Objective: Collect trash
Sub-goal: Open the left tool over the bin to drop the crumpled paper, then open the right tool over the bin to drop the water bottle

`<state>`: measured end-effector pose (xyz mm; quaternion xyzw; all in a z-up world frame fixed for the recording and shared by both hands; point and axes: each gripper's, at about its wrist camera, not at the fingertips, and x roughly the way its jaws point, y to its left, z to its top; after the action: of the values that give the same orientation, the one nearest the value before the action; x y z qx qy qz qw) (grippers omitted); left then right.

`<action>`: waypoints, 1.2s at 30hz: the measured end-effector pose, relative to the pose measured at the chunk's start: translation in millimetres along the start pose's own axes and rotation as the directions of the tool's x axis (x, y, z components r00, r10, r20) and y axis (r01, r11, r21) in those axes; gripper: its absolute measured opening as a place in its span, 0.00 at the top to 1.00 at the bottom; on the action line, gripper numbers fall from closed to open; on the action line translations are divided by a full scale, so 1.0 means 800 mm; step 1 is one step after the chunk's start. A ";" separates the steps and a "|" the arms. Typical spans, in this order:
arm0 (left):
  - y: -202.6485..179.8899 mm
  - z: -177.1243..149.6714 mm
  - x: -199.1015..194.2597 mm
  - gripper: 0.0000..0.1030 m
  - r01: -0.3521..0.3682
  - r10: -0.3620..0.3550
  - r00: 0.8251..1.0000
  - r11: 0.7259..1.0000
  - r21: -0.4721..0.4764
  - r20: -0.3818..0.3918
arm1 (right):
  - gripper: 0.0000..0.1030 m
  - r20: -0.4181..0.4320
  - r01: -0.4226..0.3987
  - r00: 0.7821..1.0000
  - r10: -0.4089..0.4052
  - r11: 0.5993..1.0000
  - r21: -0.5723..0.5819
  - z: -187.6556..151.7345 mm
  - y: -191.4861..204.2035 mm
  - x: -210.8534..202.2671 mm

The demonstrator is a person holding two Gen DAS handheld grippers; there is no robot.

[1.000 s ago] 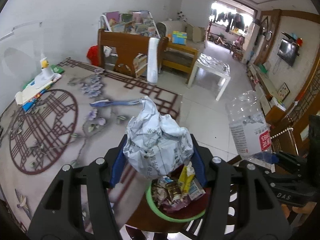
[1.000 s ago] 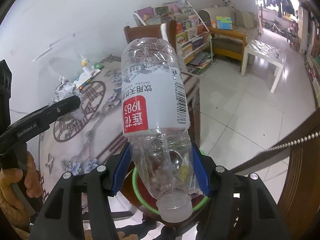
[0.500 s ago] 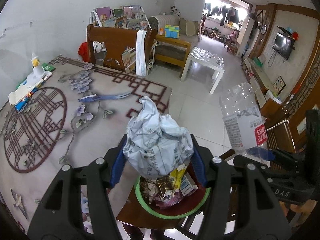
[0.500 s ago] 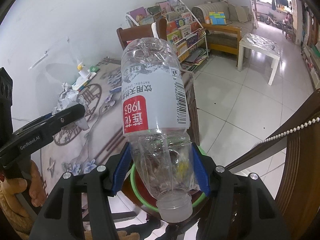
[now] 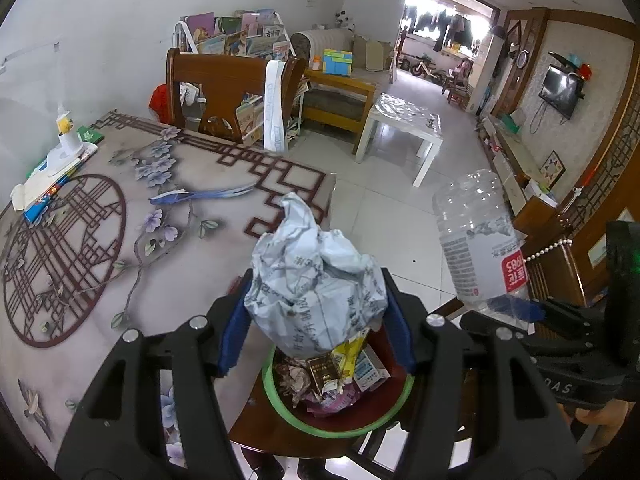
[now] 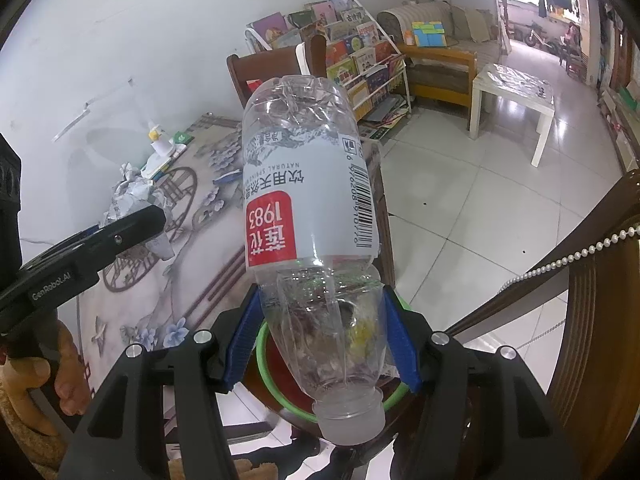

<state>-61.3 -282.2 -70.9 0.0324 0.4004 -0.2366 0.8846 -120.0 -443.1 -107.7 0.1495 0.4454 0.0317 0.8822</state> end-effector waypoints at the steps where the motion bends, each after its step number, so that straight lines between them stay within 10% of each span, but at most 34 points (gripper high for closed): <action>1: 0.000 0.000 0.000 0.44 0.000 0.000 1.000 1.000 0.000 0.000 | 0.45 -0.001 0.000 1.000 0.000 1.000 0.001 0.000 0.000 0.000; 27: -0.002 0.005 -0.003 0.39 0.012 -0.012 1.000 1.000 -0.004 -0.003 | 0.45 -0.016 -0.006 1.000 0.006 1.000 0.018 0.002 -0.002 0.005; 36: 0.003 0.003 -0.015 0.11 0.017 -0.016 0.999 0.999 -0.028 0.051 | 0.45 -0.065 -0.003 0.998 0.004 1.000 0.012 0.000 0.003 0.018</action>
<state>-65.2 -275.8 -61.1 0.0106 0.3814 -0.2391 0.8929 -111.1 -438.4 -118.0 0.1545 0.4737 0.0353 0.8663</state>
